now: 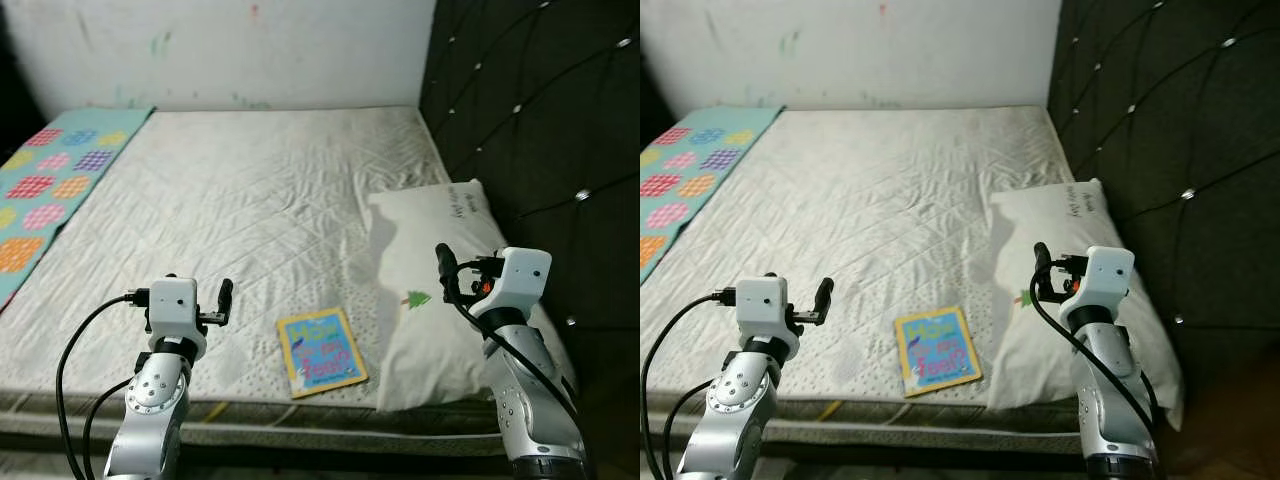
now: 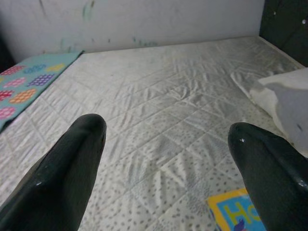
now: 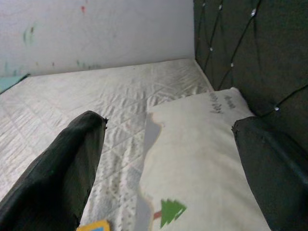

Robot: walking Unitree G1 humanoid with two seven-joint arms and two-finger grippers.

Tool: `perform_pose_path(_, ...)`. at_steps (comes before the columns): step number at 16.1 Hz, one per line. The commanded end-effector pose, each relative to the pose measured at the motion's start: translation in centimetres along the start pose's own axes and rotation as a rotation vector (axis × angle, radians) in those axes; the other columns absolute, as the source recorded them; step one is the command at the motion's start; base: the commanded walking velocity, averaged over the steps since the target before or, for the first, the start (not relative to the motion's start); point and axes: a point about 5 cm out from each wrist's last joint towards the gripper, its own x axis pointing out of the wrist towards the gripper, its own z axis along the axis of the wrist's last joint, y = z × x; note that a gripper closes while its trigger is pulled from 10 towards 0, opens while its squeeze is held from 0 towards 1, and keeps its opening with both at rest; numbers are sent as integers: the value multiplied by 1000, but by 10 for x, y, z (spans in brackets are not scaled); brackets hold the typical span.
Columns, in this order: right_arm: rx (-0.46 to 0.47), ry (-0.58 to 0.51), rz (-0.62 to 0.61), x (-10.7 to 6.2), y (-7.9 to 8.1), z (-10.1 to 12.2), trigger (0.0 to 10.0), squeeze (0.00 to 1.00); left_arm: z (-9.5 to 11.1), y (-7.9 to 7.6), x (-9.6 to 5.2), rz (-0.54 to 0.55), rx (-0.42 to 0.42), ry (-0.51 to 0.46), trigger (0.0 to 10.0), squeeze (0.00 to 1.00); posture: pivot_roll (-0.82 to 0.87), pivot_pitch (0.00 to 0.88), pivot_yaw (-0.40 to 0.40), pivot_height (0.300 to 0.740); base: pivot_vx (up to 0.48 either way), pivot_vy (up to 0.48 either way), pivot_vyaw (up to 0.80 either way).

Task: Clean up the room

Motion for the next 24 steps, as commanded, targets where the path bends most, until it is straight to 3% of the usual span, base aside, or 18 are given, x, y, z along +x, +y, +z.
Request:
perform_pose_path(1, 6, -6, 7, 0, 3, 2, 10000, 0, 0, 3, -1, 11, 1, 4, 10000, 0, -75, 0, 60, 638, 0, 0, 0)
perform_pose_path(3, 9, -8, 11, -1, 3, 2, 10000, 0, 1, 3, -1, 13, 0, 4, 10000, 0, -75, 0, 62, 613, 0, 0, 0)
perform_pose_path(16, 4, 5, 35, -5, 3, 0, 10000, 0, 1, 14, -7, 80, -5, -1, 10000, 0, -75, 1, 53, 613, 0, 0, 0)
perform_pose_path(18, 7, 12, 53, -6, 6, 1, 10000, 0, 2, 12, -9, 72, -10, 7, 10000, 0, -73, 40, 48, 609, 0, 0, 0)
perform_pose_path(24, -3, 51, 69, -20, 2, -2, 10000, 0, 7, 8, -21, 74, -48, 21, 10000, 0, -74, 141, 45, 537, 0, 0, 0)
